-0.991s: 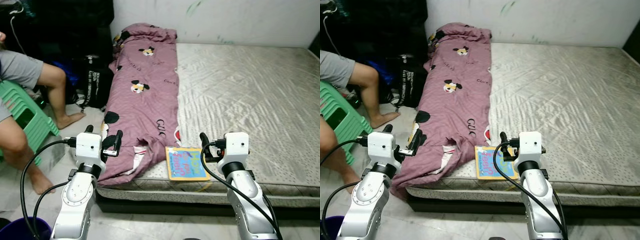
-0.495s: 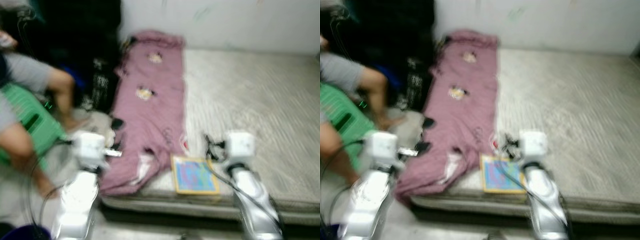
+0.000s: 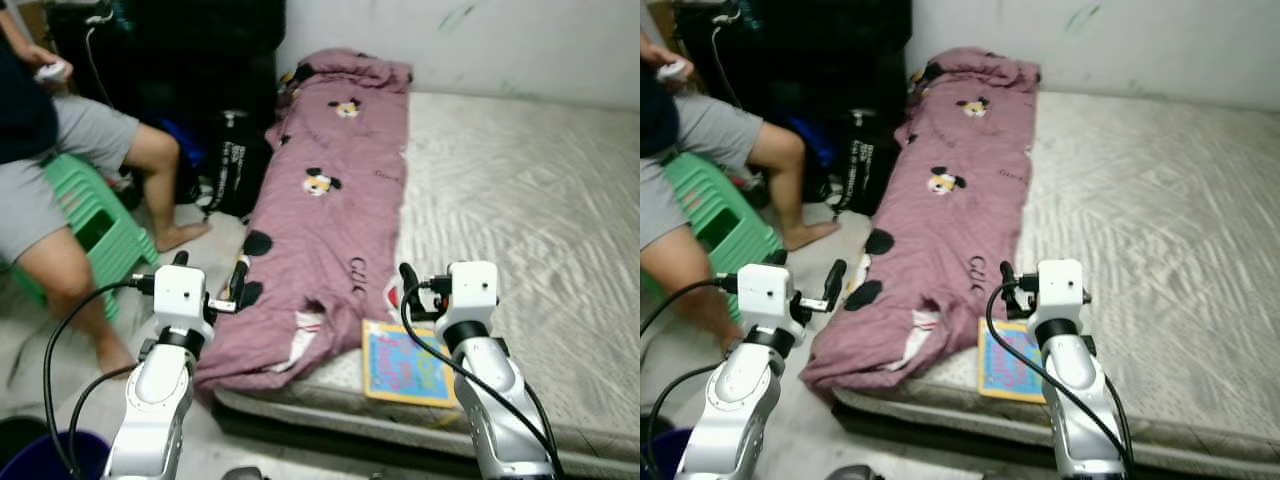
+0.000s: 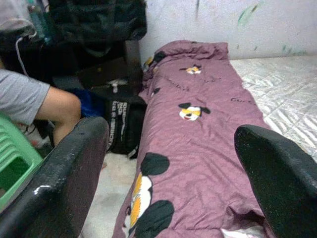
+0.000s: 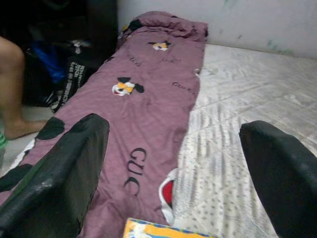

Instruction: Clean up the room

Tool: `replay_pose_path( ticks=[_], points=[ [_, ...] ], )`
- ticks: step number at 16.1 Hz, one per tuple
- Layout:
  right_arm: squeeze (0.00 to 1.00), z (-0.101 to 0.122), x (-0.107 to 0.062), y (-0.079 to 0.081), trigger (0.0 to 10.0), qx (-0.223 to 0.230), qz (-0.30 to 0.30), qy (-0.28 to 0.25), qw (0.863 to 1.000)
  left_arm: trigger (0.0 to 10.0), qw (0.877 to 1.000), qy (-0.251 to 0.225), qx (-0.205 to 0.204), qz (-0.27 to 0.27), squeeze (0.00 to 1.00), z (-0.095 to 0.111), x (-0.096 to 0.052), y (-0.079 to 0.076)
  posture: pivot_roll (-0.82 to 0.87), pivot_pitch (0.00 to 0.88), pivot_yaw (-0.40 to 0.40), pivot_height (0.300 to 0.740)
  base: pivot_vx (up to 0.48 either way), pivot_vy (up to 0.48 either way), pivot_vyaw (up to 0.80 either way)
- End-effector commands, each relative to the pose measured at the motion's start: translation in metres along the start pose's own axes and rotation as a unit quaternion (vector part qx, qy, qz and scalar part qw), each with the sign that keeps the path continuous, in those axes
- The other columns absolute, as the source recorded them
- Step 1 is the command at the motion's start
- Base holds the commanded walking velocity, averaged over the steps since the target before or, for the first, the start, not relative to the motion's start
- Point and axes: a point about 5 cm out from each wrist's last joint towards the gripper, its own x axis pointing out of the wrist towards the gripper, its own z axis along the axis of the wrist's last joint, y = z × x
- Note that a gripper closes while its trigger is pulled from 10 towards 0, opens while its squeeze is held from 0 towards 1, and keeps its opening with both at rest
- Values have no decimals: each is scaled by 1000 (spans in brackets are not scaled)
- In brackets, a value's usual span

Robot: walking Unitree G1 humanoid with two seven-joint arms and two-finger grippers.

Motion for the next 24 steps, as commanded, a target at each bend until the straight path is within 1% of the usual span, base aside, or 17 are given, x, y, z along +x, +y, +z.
replay_pose_path(
  ticks=[1,7,9,11,13,16,24],
  points=[
    [0,-1,0,-1,10000,3,-2,5,1000,10000,1000,1,4,6,0,1,2,2,-2,0,12,740,0,0,-800],
    [0,-1,0,-1,10000,2,-2,4,1000,10000,1000,2,16,-1,0,1,3,0,-1,0,11,740,0,0,-800],
    [0,-1,1,-1,10000,2,-1,3,1000,10000,1000,1,15,-4,0,2,4,-1,-1,0,9,740,0,0,0],
    [0,-1,1,-1,10000,2,0,3,1000,10000,1000,0,14,-5,0,2,4,-1,-1,0,9,740,0,-257,0],
    [0,-1,2,-1,10000,2,0,3,1000,10000,1000,0,14,-5,0,2,4,-1,0,0,7,740,0,-274,0],
    [0,-1,3,-1,10000,0,2,3,1000,10000,1000,-1,14,-5,0,2,5,-2,2,0,4,740,0,-295,-463],
    [0,-1,3,-1,10000,-1,2,1,1000,10000,1000,-1,12,-5,0,2,4,-2,1,0,5,740,0,-325,0]
  ],
)
